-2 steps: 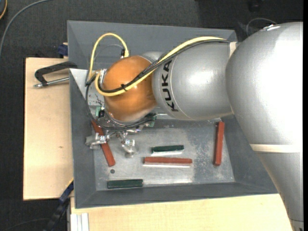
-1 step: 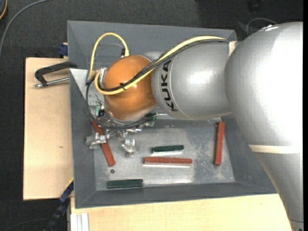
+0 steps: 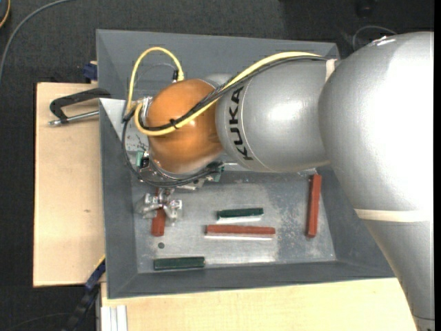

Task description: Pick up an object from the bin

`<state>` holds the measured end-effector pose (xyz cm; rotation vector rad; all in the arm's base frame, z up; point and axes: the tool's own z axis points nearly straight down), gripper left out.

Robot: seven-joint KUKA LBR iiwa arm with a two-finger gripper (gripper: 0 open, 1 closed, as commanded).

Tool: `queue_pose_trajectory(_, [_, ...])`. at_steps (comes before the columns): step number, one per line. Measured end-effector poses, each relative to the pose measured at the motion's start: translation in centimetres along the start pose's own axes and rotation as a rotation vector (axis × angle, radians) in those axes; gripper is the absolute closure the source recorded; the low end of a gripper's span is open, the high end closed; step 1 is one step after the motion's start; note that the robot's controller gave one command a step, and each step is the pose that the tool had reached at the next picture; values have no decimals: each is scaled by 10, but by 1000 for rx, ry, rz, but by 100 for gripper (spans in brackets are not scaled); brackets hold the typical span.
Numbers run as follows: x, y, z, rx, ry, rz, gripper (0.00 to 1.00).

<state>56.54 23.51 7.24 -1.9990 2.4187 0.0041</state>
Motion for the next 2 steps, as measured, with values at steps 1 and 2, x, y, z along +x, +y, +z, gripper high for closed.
queue_pose_trajectory(1, [-3,-1,-52,6,-3,3,100])
queue_pose_trajectory(2, [-6,-4,-124,11,-6,6,100])
